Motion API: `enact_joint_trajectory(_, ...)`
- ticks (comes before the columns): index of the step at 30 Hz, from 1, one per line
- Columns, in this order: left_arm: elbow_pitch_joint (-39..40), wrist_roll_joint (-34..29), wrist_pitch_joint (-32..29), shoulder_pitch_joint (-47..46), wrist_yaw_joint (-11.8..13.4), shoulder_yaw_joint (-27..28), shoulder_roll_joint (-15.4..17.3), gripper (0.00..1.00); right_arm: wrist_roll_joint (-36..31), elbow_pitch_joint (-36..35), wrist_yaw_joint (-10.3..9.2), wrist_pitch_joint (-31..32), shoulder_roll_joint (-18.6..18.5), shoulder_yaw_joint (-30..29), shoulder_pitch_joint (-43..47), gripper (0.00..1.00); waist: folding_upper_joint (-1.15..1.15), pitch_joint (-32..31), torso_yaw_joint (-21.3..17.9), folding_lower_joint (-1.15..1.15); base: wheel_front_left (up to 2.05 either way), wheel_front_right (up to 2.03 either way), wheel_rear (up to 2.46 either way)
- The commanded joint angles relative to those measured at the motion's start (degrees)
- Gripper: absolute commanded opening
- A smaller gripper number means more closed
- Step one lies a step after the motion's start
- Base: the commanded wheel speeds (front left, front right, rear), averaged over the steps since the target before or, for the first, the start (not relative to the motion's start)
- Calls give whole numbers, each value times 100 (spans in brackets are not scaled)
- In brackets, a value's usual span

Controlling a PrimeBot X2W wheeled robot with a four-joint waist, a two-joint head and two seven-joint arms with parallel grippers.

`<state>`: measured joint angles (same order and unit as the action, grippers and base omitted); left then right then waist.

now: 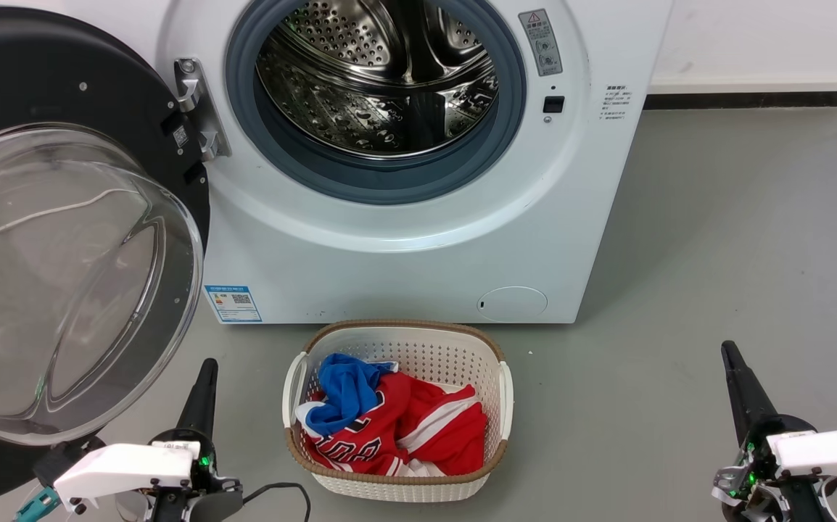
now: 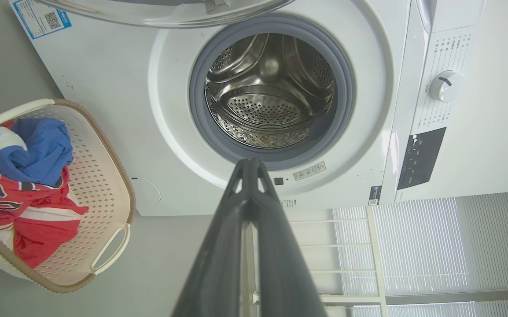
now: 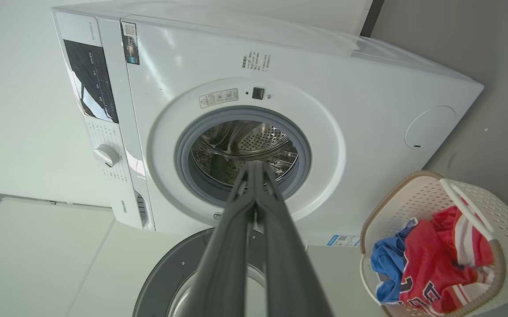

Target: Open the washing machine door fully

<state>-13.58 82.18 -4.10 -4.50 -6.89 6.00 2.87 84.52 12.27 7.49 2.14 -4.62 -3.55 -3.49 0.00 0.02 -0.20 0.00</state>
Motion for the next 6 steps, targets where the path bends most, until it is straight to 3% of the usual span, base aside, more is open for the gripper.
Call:
enact_joint_trajectory(1,-2,144,-44,-103,-35,22,1,0,157,16,0,44,-8,-20,-136,0,0,1,2,0,0,0,0)
enact_joint_trajectory(6,-16,371,-97,-135,-43,34,0,0,366,54,0,100,-1,-37,-173,0,0,5,6,0,0,0,0)
